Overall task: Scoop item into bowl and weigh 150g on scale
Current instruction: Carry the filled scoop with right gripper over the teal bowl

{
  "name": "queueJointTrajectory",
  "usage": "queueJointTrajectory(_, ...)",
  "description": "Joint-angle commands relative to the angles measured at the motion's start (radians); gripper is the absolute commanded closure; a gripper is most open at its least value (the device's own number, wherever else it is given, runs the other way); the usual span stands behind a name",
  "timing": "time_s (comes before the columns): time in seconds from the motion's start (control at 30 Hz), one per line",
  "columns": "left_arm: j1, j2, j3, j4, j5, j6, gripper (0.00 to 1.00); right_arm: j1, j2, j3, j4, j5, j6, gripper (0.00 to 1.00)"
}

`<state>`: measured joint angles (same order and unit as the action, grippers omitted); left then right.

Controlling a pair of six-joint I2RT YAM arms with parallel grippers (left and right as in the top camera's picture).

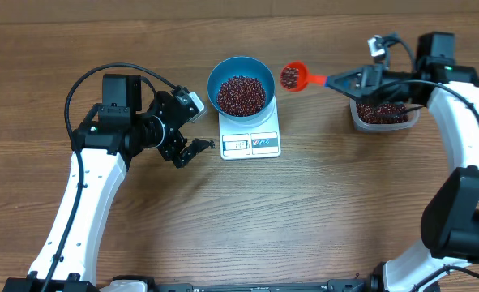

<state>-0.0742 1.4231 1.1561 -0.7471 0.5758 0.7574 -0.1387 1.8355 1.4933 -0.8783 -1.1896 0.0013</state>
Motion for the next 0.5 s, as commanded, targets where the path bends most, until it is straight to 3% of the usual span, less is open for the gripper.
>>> queueJointTrajectory(0.0, 0.002, -0.005, -0.006, 0.000, 0.016, -0.014, 0.00, 0.047, -0.008, -0.005, 0.041, 0.040, 0.113, 0.96)
queueJointTrajectory(0.47, 0.002, -0.005, -0.006, 0.000, 0.016, -0.014, 0.01, 0.264, -0.008, 0.137, 0.050, 0.353, 0.190, 0.96)
